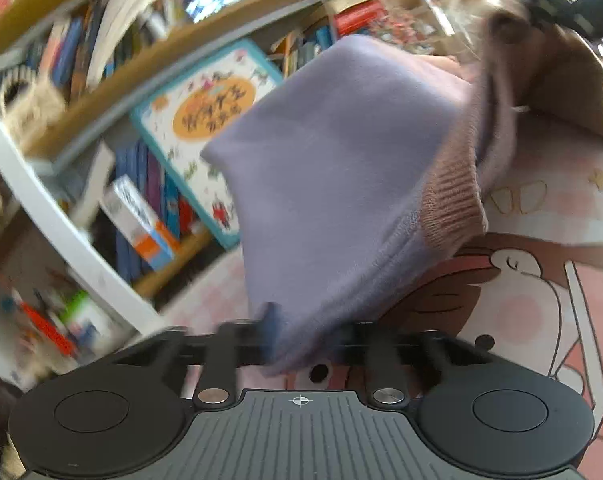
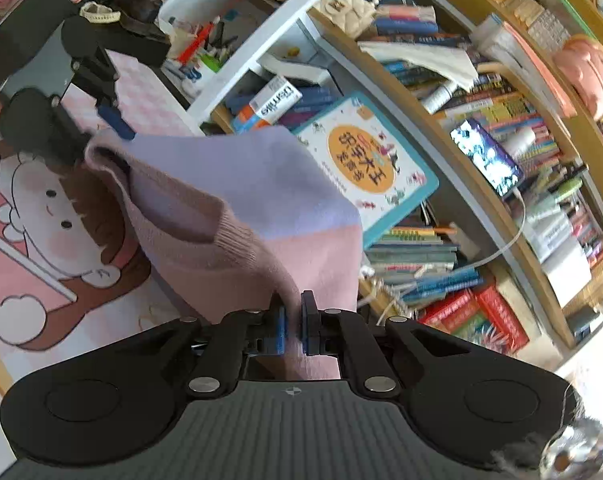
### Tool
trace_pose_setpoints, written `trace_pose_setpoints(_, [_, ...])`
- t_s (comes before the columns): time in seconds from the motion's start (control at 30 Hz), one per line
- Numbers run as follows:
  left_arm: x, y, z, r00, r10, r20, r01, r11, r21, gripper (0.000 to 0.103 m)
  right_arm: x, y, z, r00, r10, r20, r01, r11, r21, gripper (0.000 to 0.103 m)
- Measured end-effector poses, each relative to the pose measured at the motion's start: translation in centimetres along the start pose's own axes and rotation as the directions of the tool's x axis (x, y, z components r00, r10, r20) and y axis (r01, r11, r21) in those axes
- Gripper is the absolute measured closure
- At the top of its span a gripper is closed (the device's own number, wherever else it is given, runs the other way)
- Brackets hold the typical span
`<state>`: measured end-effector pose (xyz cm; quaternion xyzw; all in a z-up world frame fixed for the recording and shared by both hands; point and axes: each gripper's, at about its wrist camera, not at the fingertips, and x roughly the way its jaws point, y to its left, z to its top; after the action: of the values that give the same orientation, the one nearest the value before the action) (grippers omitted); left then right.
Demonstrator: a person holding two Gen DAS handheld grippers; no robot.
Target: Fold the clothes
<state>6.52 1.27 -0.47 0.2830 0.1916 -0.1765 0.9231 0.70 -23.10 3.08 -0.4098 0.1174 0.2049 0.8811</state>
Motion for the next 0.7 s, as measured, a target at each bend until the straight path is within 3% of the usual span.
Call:
trace_pose_setpoints(0.07, [-1.2, 1.6, 0.2, 0.999, -0.017, 0.035, 0.02, 0.994, -0.103, 0.096, -0.1, 0.4, -0.5, 0.999, -0.007, -0.035, 0.007, 1.0, -0.004, 0.08])
trace_pose_setpoints(0.13, [-2.8, 2.8, 0.5, 0.997, -0.004, 0.081, 0.018, 0.985, -0.174, 0.096, -0.1, 1.1, -1.4, 0.997, -0.012, -0.082, 0.01, 1.0, -0.025, 0.075])
trace_pose_setpoints(0.2, [-4.7, 3.3, 0.6, 0.993, 0.028, 0.118, -0.003, 0.978, -0.207, 0.096, -0.3, 1.3, -2.1, 0.994, -0.006, -0.111, 0.004, 1.0, -0.02, 0.094])
trace_pose_setpoints(0.23, [-5.7, 3.4, 0.7, 0.989, 0.038, 0.14, -0.006, 0.975, -0.221, 0.096, -0.5, 1.4, -2.5, 0.993, -0.005, -0.114, 0.004, 1.0, -0.007, 0.097])
trace_pose_setpoints(0.37, [-10.6, 4.2, 1.4, 0.966, 0.098, 0.241, -0.03, 0.963, -0.268, 0.095, -4.2, -0.8, -1.6, 0.994, -0.11, 0.007, 0.107, 0.983, 0.148, 0.097])
trace_pose_setpoints(0.43, [-13.6, 4.6, 2.4, 0.933, 0.16, 0.322, -0.067, 0.957, -0.283, 0.095, -6.9, -2.3, -0.5, 0.977, -0.193, 0.086, 0.17, 0.961, 0.219, 0.097])
trace_pose_setpoints(0.47, [-15.2, 4.8, 3.0, 0.907, 0.2, 0.371, -0.091, 0.952, -0.291, 0.095, -8.4, -2.8, 0.2, 0.963, -0.238, 0.129, 0.203, 0.95, 0.237, 0.097])
trace_pose_setpoints(0.53, [-18.3, 5.1, 4.1, 0.836, 0.283, 0.469, -0.143, 0.94, -0.311, 0.095, -11.3, -3.6, 1.6, 0.914, -0.339, 0.222, 0.278, 0.923, 0.266, 0.097])
trace_pose_setpoints(0.6, [-21.3, 5.3, 4.9, 0.741, 0.362, 0.566, -0.192, 0.921, -0.338, 0.095, -13.6, -4.1, 2.7, 0.851, -0.421, 0.315, 0.333, 0.895, 0.297, 0.097])
trace_pose_setpoints(0.67, [-24.0, 5.5, 5.5, 0.637, 0.419, 0.646, -0.219, 0.903, -0.37, 0.095, -15.9, -4.6, 3.7, 0.772, -0.491, 0.403, 0.376, 0.865, 0.334, 0.097])
trace_pose_setpoints(0.7, [-24.9, 5.6, 5.7, 0.598, 0.435, 0.673, -0.223, 0.897, -0.382, 0.095, -16.8, -4.8, 4.2, 0.733, -0.52, 0.439, 0.392, 0.85, 0.352, 0.097])
